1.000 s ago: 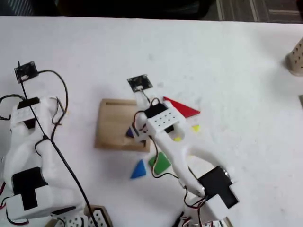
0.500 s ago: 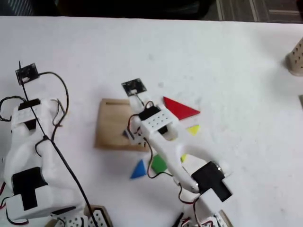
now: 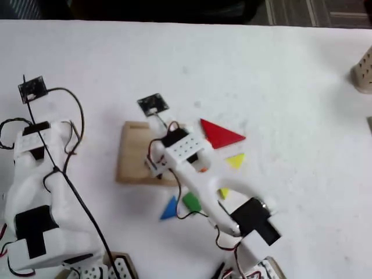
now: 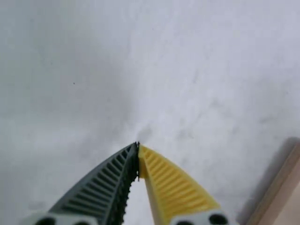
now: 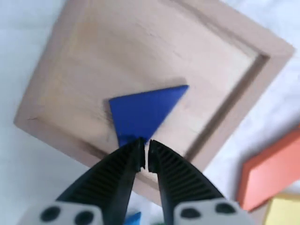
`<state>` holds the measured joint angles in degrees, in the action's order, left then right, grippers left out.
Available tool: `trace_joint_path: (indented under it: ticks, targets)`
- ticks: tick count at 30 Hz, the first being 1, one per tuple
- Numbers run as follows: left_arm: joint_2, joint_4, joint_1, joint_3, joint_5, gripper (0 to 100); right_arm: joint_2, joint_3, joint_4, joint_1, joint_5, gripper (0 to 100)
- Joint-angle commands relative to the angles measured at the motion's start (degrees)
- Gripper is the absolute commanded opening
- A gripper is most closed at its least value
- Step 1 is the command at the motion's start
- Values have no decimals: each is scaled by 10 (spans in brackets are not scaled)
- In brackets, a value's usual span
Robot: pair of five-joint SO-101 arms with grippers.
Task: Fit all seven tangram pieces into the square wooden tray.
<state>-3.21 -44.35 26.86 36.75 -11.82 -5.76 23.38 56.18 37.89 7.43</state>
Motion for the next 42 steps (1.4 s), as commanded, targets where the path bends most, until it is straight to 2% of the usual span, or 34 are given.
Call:
trace_joint_path:
  ticks: [1,4,8,16,26,33,42]
  targets:
    - [-3,13,-7,-3,6,23,45,-16,32,-19,-8,17]
    - [-3,13,-7,-3,6,23,51,21,18,-17,-9,17]
    - [-3,13,-7,-3,6,23,31,62,-54,19,-7,17]
    - [-3,13,-7,-3,6,23,-6,15,-74,48,-4,17]
    - [-3,13,-7,-3,6,23,-87,-63,-88,44,-9,17]
    - [-3,13,-7,-3,6,23,-36,-57,-35,12,-9,17]
    - [-3,13,-7,-3,6,23,-60,-31,-118,-9,-6,17]
